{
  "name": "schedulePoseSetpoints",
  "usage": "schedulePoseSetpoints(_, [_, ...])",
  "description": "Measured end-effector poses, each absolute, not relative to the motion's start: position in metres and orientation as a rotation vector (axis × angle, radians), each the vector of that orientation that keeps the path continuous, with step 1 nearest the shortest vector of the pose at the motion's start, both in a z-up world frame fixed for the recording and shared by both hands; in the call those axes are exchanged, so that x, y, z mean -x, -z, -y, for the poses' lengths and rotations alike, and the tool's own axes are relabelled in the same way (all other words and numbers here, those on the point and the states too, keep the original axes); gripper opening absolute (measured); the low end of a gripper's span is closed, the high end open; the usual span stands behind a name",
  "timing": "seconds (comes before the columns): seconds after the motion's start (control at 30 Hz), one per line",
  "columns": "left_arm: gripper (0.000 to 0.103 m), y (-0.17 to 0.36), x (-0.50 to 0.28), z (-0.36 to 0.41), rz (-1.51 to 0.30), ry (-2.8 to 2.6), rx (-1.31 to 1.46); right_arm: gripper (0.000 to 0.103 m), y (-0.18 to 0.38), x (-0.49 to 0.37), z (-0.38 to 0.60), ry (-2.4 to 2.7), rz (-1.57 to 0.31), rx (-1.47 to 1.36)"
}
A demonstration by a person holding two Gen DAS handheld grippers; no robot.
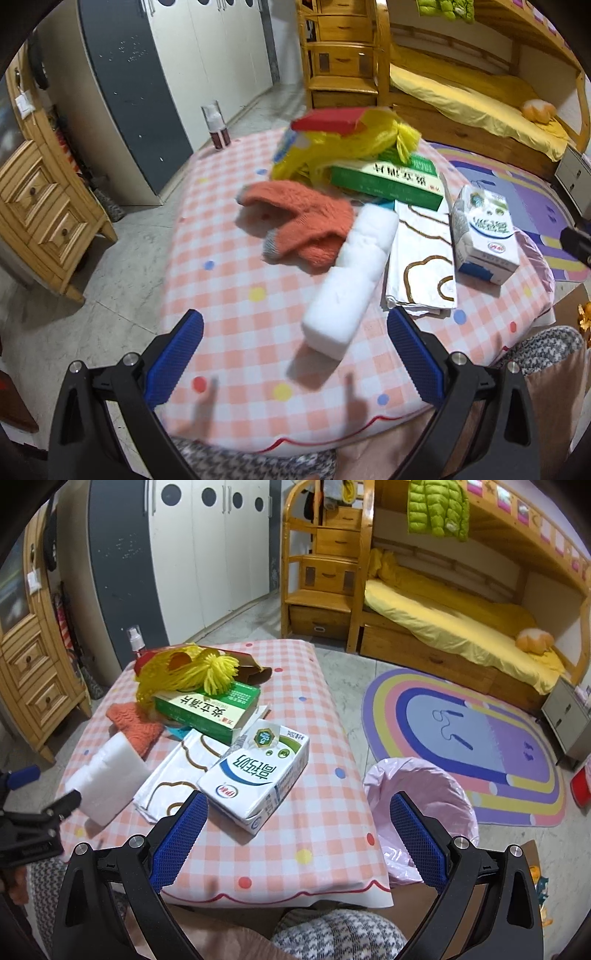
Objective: Collect trash
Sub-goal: 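Grasp the white sponge with the left tool while the right tool grasps the milk carton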
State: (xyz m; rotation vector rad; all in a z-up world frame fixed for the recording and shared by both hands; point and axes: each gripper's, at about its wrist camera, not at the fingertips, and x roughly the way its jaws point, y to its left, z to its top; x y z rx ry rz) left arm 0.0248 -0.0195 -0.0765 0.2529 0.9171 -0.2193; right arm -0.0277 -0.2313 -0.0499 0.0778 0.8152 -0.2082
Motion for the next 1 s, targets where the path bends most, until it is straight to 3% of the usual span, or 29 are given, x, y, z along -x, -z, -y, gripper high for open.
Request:
schedulePoseSetpoints(0.2, [0.065,0.093,-0.034,0.027,-0.930,0.307,-0.250,0.097,0.057,0.021,0.236,0.177,-0.785,-0.123])
schedulePoseSetpoints(0.27, [0.041,0.093,-0.032,0.029,-0.918,0.346,-0.242,0.097,0.062,0.016,0.229,0.143,-0.809,-0.113])
schedulePoseSetpoints(0.3, [0.037,0.092,-0.032,0.030,-0.917,0.356,-0.228,0.097,0.065,0.014,0.226,0.125,-0.823,-0.113])
schedulePoseSetpoints(0.9, [0.034,0.073,-0.027,0.011,-0.855,0.380,-0.098,0.094,0.112,-0.039,0.182,0.276,-0.897,-0.036])
schedulePoseSetpoints(1.0, [0.034,0.075,-0.026,0.010,-0.864,0.379,-0.100,0.085,0.116,-0.038,0.184,0.289,-0.901,-0.046])
